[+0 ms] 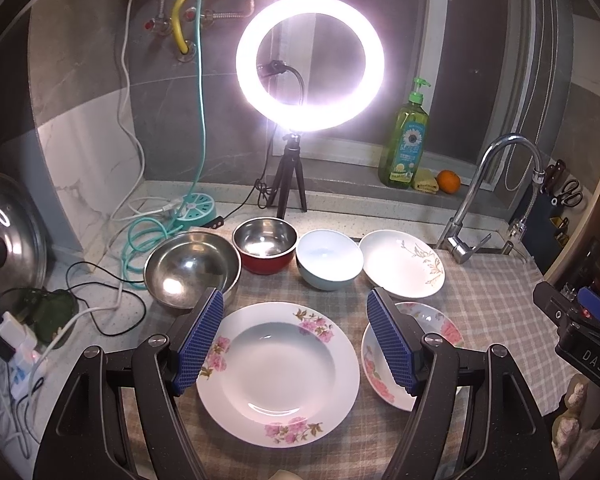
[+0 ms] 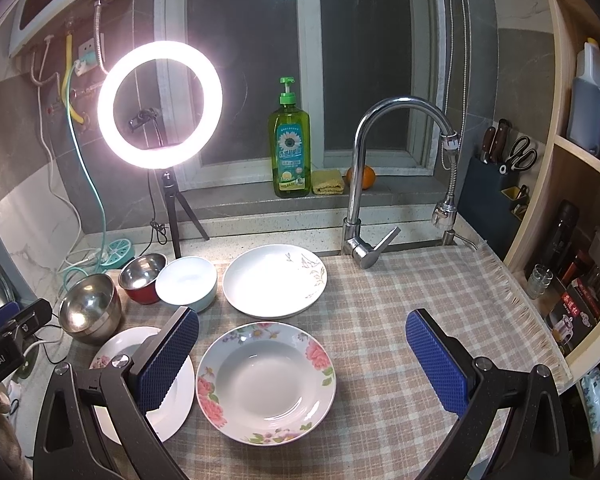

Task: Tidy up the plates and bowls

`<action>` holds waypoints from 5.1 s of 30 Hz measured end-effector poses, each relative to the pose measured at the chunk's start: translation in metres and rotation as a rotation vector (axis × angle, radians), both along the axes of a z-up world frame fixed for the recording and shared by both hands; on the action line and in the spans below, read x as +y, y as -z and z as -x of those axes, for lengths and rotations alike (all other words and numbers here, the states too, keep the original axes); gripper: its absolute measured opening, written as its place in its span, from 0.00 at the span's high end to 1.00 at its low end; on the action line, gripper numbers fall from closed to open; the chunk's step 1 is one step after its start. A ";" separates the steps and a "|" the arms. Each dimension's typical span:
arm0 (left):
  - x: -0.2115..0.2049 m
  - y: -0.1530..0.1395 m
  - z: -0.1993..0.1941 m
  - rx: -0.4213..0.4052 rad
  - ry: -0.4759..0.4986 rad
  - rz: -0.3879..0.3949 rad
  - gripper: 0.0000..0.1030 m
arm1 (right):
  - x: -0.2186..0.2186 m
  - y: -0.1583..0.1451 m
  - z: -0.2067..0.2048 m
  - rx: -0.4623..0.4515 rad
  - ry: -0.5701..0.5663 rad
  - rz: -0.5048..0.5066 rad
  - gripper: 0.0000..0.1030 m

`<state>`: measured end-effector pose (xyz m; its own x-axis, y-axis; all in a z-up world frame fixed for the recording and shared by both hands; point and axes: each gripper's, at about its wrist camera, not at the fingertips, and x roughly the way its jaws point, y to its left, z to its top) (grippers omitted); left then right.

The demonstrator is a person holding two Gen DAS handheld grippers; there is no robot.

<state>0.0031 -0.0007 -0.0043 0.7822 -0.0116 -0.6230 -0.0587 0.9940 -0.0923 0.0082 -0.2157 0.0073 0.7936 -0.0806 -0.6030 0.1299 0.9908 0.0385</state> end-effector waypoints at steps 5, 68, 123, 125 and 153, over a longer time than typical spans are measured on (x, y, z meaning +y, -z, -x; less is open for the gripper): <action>0.005 0.002 0.001 0.006 -0.008 0.006 0.28 | 0.004 0.003 -0.002 0.006 -0.009 0.002 0.01; 0.135 0.150 0.013 0.421 -0.286 0.489 0.77 | 0.119 0.170 -0.192 0.713 -0.628 -0.344 0.84; 0.131 0.172 -0.011 0.486 -0.245 0.528 0.91 | 0.100 0.192 -0.204 0.799 -0.551 -0.471 0.88; 0.132 0.172 -0.011 0.486 -0.250 0.529 0.91 | 0.102 0.191 -0.203 0.801 -0.554 -0.466 0.88; 0.147 0.169 -0.012 0.503 -0.245 0.456 0.90 | 0.111 0.186 -0.173 0.798 -0.553 -0.464 0.88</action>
<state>0.0156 0.1462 -0.1732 0.4155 -0.2177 -0.8832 -0.4192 0.8158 -0.3983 0.1808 -0.1045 -0.1788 0.0130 0.5390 -0.8422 -0.1780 0.8301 0.5285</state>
